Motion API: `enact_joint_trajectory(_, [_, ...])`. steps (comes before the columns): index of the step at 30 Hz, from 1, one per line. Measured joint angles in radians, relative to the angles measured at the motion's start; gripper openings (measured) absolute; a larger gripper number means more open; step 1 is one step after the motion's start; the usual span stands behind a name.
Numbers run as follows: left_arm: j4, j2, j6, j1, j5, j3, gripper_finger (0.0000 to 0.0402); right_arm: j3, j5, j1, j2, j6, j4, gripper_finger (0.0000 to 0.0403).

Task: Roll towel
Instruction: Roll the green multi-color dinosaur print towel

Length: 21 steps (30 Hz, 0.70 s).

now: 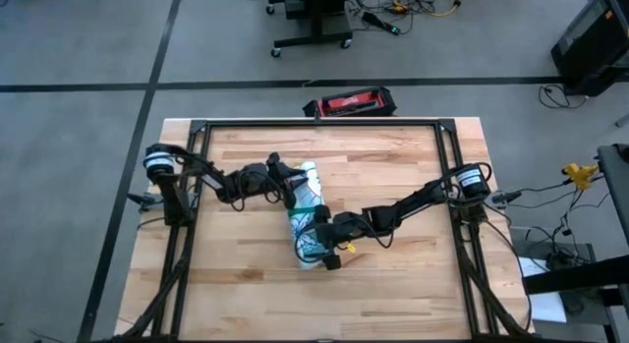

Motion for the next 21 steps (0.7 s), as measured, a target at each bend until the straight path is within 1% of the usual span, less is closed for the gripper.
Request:
enact_joint_trajectory(5, [-0.033,-0.002,-0.075,0.03,0.055,0.001,0.0116,0.0,0.001,0.0,-0.005,0.034,-0.002,0.0348])
enact_joint_trajectory(11, [-0.021,-0.002,-0.07,0.034,0.07,0.0,0.0116,0.005,0.001,0.0,-0.025,0.052,-0.019,0.0348])
enact_joint_trajectory(16, [0.002,-0.003,-0.027,0.034,0.069,-0.002,0.0116,0.0,-0.027,0.005,-0.119,0.024,-0.082,0.0348])
enact_joint_trajectory(21, [-0.003,-0.033,0.003,0.034,0.072,-0.003,0.0116,-0.025,-0.013,0.009,-0.25,-0.078,-0.104,0.0348])
